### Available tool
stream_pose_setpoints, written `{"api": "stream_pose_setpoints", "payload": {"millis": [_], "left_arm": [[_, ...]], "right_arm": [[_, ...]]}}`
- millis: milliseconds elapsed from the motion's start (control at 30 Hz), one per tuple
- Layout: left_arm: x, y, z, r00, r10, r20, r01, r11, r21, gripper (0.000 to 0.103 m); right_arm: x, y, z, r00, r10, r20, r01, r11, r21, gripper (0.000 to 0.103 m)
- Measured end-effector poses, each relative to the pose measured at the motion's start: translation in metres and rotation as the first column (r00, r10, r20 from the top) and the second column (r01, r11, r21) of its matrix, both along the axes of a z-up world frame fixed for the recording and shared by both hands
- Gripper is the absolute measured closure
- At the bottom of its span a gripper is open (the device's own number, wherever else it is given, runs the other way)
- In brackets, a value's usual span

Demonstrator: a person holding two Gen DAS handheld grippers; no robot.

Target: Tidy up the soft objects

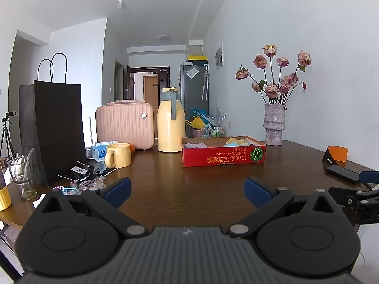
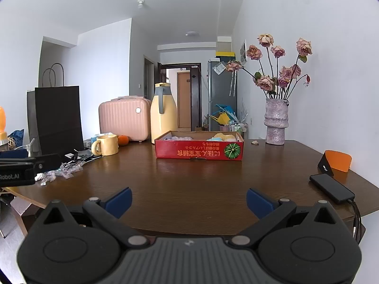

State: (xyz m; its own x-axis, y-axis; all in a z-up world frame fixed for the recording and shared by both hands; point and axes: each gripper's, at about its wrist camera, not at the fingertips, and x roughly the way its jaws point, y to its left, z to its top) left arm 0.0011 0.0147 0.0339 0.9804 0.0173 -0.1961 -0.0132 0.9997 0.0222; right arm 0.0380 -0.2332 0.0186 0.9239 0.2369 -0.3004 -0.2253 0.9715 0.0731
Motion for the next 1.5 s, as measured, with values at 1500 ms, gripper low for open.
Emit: {"api": "stream_pose_setpoints", "payload": {"millis": [1500], "left_arm": [[0.0012,0.0005,-0.0029,1.0,-0.008,-0.004,0.008,1.0,0.005,0.0]], "right_arm": [[0.0018,-0.0005,-0.0024,1.0,0.001,-0.009,0.0,1.0,0.009,0.0]]}}
